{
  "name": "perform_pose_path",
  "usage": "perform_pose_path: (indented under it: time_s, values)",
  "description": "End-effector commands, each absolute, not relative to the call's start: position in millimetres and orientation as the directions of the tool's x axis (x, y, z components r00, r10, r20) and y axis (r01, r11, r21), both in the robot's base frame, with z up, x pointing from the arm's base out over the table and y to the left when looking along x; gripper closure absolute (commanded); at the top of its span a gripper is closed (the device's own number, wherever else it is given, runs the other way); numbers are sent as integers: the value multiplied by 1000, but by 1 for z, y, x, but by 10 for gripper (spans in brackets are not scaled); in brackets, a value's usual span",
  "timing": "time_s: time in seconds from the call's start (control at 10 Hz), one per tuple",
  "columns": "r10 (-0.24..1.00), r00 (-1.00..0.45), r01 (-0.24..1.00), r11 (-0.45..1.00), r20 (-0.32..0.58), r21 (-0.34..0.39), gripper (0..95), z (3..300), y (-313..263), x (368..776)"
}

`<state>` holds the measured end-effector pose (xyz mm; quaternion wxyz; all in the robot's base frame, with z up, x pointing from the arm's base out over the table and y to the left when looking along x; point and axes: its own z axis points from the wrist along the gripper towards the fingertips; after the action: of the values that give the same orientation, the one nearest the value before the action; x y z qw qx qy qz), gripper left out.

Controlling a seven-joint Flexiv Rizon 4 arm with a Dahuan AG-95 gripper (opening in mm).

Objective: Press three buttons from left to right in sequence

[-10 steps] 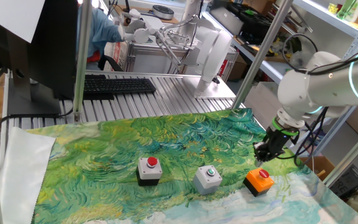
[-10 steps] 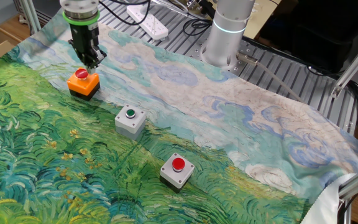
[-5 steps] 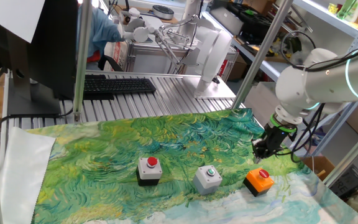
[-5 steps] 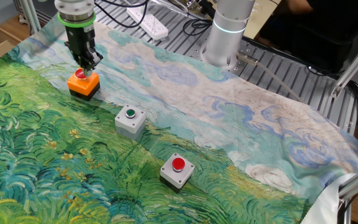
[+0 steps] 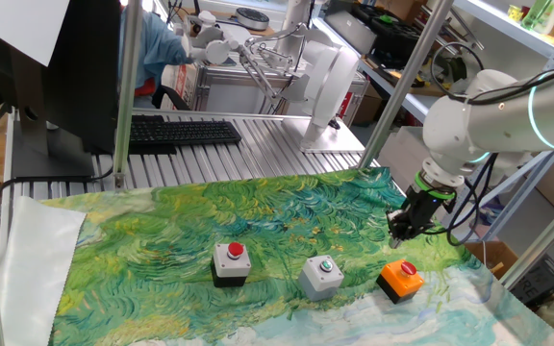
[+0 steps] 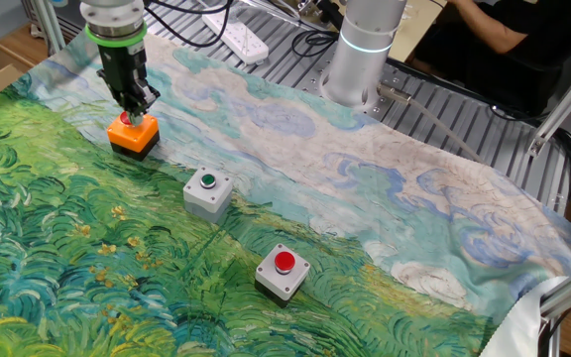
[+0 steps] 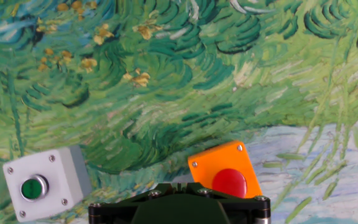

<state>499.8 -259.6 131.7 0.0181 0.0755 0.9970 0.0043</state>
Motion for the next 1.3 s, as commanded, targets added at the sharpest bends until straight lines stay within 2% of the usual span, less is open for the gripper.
perform_pose_path:
  time_s: [0.1,0.5,1.3]
  values:
    - [97,-995,97,995,-37,-3,950,132,-260,500]
    - [43,-999,44,999,-28,-27,950,132,-260,499]
    - [97,-995,97,995,-31,0,950,131,-260,497]
